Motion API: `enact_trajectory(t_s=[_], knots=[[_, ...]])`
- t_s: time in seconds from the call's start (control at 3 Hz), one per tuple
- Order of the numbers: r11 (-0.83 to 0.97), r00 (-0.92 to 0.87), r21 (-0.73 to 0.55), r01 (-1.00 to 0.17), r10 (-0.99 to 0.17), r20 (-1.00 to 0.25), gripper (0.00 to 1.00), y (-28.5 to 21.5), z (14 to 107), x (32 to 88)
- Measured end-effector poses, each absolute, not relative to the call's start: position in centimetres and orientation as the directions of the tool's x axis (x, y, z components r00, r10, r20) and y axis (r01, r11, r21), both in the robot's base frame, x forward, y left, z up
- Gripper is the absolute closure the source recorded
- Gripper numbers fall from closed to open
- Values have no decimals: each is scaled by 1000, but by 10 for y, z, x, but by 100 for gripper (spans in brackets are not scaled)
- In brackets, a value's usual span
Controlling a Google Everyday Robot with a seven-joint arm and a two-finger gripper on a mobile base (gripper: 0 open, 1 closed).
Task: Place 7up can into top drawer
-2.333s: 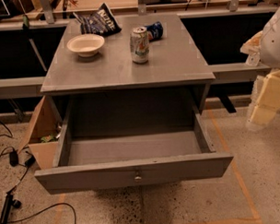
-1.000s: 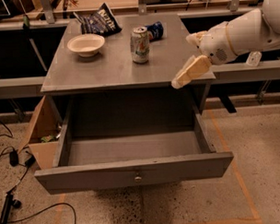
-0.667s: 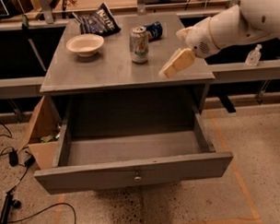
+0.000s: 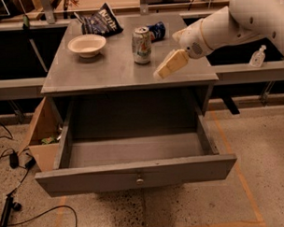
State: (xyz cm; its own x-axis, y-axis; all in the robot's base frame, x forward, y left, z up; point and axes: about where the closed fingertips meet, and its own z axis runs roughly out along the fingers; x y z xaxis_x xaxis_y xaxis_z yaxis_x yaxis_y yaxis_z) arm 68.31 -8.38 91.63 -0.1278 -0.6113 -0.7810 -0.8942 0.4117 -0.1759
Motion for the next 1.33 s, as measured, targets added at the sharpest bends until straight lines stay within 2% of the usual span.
enact_trajectory(t_s=[0.67,1.33], knots=[[470,-86,-222,-854,-549,-831,0,-80,917,750],[494,-109,-148,-857,-454,-884,0,-57,898,801]])
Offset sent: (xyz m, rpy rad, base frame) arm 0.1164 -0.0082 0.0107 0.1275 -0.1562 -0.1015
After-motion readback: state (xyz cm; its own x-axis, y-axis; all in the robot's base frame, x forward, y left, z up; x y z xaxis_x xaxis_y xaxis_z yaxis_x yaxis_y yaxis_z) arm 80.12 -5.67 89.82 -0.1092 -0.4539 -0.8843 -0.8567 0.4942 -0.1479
